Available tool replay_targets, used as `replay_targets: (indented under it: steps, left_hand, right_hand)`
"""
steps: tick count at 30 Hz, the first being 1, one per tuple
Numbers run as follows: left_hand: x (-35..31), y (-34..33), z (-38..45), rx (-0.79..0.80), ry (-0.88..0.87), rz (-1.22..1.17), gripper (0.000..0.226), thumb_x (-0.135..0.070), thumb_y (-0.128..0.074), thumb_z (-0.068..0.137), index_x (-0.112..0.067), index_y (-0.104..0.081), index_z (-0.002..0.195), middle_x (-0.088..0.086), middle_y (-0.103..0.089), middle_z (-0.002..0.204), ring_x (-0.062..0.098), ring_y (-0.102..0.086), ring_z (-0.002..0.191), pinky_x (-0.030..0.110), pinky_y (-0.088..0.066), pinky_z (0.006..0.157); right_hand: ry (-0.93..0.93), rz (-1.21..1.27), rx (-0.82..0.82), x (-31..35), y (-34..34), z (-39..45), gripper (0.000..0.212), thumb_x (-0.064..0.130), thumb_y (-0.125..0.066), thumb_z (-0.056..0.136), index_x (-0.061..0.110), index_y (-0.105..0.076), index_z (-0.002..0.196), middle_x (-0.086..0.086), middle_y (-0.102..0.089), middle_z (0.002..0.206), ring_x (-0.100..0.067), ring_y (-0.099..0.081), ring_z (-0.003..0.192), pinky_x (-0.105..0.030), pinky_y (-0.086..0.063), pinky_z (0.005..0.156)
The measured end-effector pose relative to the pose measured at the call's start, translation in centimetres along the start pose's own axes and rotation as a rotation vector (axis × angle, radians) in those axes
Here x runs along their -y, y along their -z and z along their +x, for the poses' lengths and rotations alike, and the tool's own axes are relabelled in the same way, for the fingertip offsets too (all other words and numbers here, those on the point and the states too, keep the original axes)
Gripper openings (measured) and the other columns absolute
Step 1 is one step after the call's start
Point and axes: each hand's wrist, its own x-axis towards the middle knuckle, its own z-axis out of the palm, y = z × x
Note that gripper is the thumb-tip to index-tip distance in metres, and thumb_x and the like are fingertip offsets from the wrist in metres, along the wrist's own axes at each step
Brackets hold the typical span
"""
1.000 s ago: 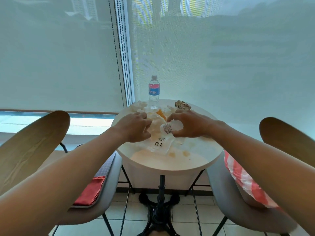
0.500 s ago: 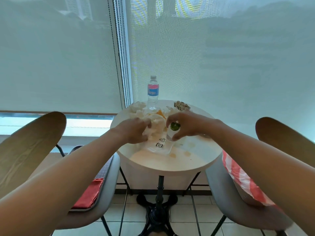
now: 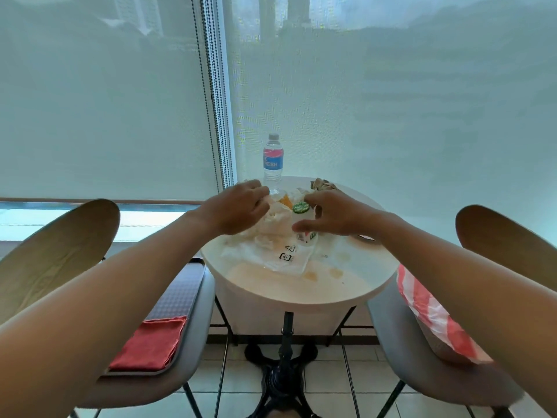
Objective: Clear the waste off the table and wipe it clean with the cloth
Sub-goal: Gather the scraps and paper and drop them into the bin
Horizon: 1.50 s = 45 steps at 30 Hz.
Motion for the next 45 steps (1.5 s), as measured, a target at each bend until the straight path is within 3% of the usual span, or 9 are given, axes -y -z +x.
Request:
replay_targets:
  steps: [5, 11, 16, 20, 24, 28, 31, 37, 45]
  left_hand:
    - [-0.6, 1.1, 1.3, -0.094, 0.040, 0.018, 0.013, -0.015, -0.044, 0.098, -0.011, -0.044, 0.086, -0.001, -0.042, 0.063, 0.028, -0.043, 0.055, 0.032, -0.030, 0.055]
    - [-1.3, 0.5, 2.1, -0.138, 0.045, -0.036, 0.013, -0.015, -0.041, 0.100, -0.004, -0.048, 0.097, 0.009, -0.058, 0.072, 0.028, -0.059, 0.055, 0.025, -0.037, 0.043]
    - [-2.5, -1.0, 3.8, -0.158, -0.127, -0.034, 0.028, -0.036, -0.059, 0.096, -0.011, -0.052, 0.086, 0.004, -0.056, 0.081, 0.019, -0.053, 0.062, 0.025, -0.041, 0.056]
    - [-4.8, -2.8, 5.9, -0.165, -0.173, -0.050, 0.050, -0.052, -0.059, 0.090, -0.003, -0.063, 0.093, 0.011, -0.053, 0.092, 0.020, -0.054, 0.067, 0.027, -0.044, 0.061]
    - [-8.8, -4.3, 8.3, -0.132, -0.224, -0.104, 0.066, -0.067, -0.032, 0.096, -0.010, -0.065, 0.096, 0.002, -0.060, 0.083, 0.018, -0.057, 0.071, 0.029, -0.045, 0.068]
    - [-13.3, -6.5, 11.2, -0.100, -0.288, -0.014, 0.029, -0.038, -0.029, 0.106, -0.025, -0.044, 0.084, -0.007, -0.042, 0.067, 0.031, -0.059, 0.063, 0.037, -0.043, 0.062]
    - [-18.1, -8.9, 13.5, -0.027, -0.299, -0.059, 0.026, -0.017, -0.034, 0.102, -0.006, -0.051, 0.086, 0.006, -0.048, 0.074, 0.033, -0.052, 0.053, 0.034, -0.031, 0.050]
    - [-25.3, -15.2, 18.5, 0.285, -0.240, -0.216, 0.009, -0.023, -0.041, 0.105, -0.015, -0.041, 0.111, 0.006, -0.055, 0.108, 0.027, -0.060, 0.094, 0.040, -0.046, 0.087]
    - [-31.6, -24.8, 22.6, 0.576, -0.097, -0.109, 0.021, -0.034, -0.056, 0.099, -0.026, -0.050, 0.117, 0.003, -0.040, 0.122, 0.028, -0.045, 0.108, 0.039, -0.037, 0.081]
  right_hand:
    - [0.005, -0.030, -0.066, -0.3, 0.4, -0.5, 0.041, 0.057, -0.072, 0.083, 0.021, -0.064, 0.101, 0.007, -0.062, 0.090, -0.003, -0.055, 0.077, -0.026, -0.041, 0.066]
    - [-0.011, -0.058, -0.070, -0.7, 0.9, -2.1, 0.042, 0.054, -0.073, 0.084, 0.016, -0.060, 0.095, 0.003, -0.061, 0.087, -0.014, -0.057, 0.077, -0.029, -0.045, 0.066]
    - [-0.084, -0.036, -0.084, -2.4, 1.6, -3.8, 0.052, 0.065, -0.067, 0.081, 0.017, -0.060, 0.100, -0.003, -0.067, 0.089, -0.021, -0.064, 0.082, -0.044, -0.053, 0.078]
    - [-0.148, -0.009, -0.142, -4.0, 2.9, -5.9, 0.042, 0.057, -0.068, 0.087, 0.019, -0.058, 0.104, -0.003, -0.067, 0.086, -0.020, -0.063, 0.079, -0.042, -0.054, 0.077]
    - [-0.204, 0.031, -0.173, -7.0, 4.2, -8.8, 0.038, 0.064, -0.064, 0.086, 0.030, -0.052, 0.095, 0.001, -0.068, 0.085, -0.016, -0.066, 0.078, -0.038, -0.056, 0.074]
    - [-0.290, 0.052, -0.186, -10.9, 5.8, -12.7, 0.052, 0.077, -0.054, 0.081, 0.030, -0.049, 0.103, 0.004, -0.068, 0.095, -0.015, -0.068, 0.083, -0.039, -0.058, 0.076]
    - [-0.358, 0.067, -0.170, -15.3, 6.9, -16.4, 0.045, 0.068, -0.056, 0.088, 0.028, -0.047, 0.110, 0.001, -0.068, 0.101, -0.016, -0.068, 0.086, -0.037, -0.057, 0.076]
    - [-0.447, 0.030, -0.102, -23.6, 7.8, -23.1, 0.055, 0.062, -0.065, 0.085, 0.023, -0.053, 0.122, 0.003, -0.069, 0.104, -0.013, -0.068, 0.089, -0.035, -0.058, 0.081]
    - [-0.514, 0.055, -0.009, -32.3, 5.2, -28.9, 0.032, 0.041, -0.079, 0.080, 0.018, -0.062, 0.095, -0.001, -0.067, 0.086, -0.018, -0.065, 0.077, -0.044, -0.057, 0.076]
